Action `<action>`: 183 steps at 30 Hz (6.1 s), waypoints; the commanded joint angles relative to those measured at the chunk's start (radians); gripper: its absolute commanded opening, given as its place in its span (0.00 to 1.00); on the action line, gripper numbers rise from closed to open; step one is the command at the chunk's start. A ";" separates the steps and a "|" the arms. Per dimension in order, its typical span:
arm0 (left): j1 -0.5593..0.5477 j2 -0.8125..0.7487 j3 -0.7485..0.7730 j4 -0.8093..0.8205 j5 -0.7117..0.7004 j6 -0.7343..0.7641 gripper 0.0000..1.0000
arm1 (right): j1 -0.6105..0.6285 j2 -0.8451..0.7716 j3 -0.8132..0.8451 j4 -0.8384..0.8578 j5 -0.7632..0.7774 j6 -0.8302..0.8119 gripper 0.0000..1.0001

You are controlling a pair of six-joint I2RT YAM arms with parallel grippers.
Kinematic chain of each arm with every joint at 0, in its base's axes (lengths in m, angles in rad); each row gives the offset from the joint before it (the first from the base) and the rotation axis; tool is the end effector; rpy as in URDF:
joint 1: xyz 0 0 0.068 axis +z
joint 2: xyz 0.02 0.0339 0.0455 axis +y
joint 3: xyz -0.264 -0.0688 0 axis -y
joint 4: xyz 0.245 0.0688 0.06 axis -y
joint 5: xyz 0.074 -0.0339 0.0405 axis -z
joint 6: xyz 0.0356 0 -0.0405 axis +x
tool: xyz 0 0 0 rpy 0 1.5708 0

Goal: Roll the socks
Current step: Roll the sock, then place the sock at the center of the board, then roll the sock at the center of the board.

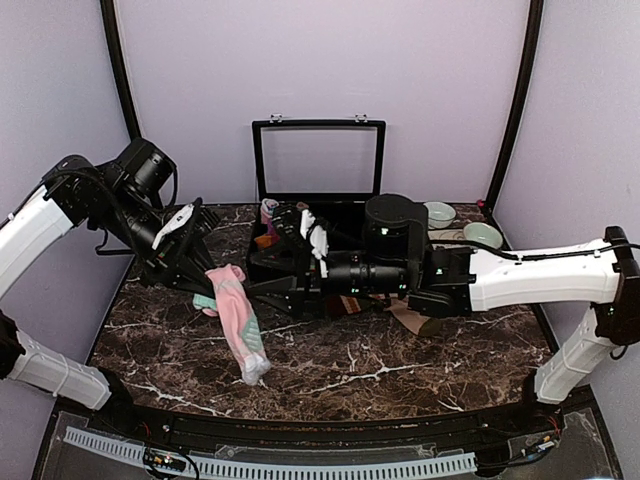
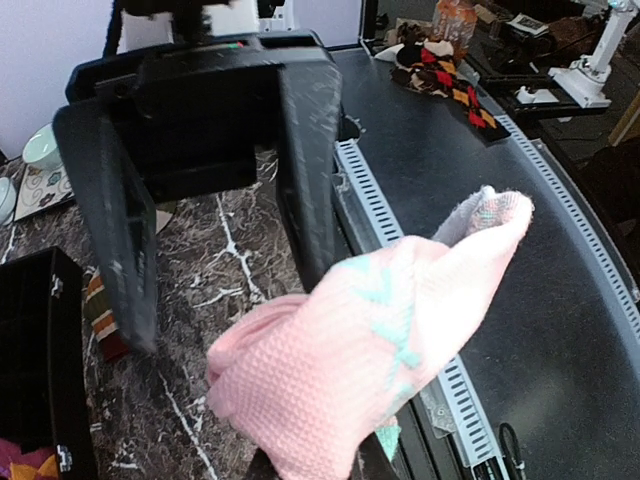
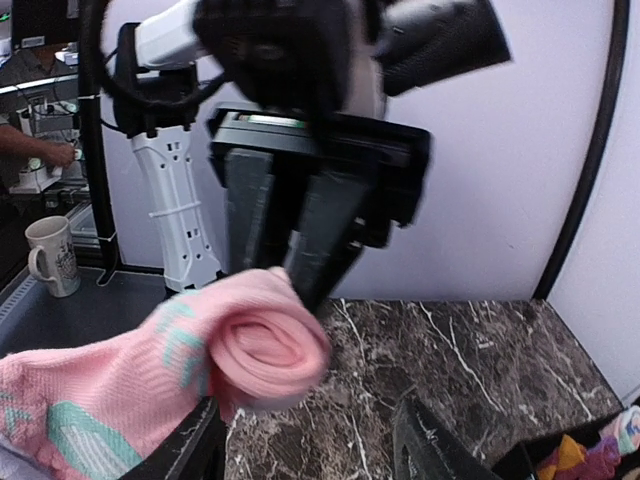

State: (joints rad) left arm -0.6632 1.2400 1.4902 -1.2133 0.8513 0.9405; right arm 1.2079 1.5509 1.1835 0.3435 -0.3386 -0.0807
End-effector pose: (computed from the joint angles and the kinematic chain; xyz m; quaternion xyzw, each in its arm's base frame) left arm 0.1509 -0.1519 0.4020 0.7104 0.5155 -0.3526 0.3243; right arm 0.1212 0.3524 0.3429 -0.5177 0.4932 0.4698 0.5177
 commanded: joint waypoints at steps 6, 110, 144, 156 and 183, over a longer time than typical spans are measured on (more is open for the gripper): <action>0.001 0.035 0.049 -0.116 0.183 0.055 0.00 | 0.121 0.035 0.098 0.009 0.111 -0.241 0.50; -0.414 0.176 -0.664 0.684 -0.587 -0.037 0.39 | -0.173 0.600 -0.076 -0.099 -0.167 1.234 0.00; -0.328 0.109 -0.900 1.010 -0.740 -0.017 0.47 | -0.197 0.580 -0.132 -0.069 -0.196 1.247 0.00; -0.295 0.111 -0.977 1.096 -0.763 -0.006 0.47 | -0.197 0.584 -0.124 -0.067 -0.203 1.243 0.00; -0.218 0.307 -0.876 0.916 -0.649 0.002 0.49 | -0.210 0.528 -0.159 -0.137 -0.183 1.151 0.13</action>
State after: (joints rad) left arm -0.8921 1.4704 0.6346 -0.1326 0.2619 0.9573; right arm 1.0077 2.0834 1.0664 0.3389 -0.5430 1.1000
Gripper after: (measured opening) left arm 0.495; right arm 0.130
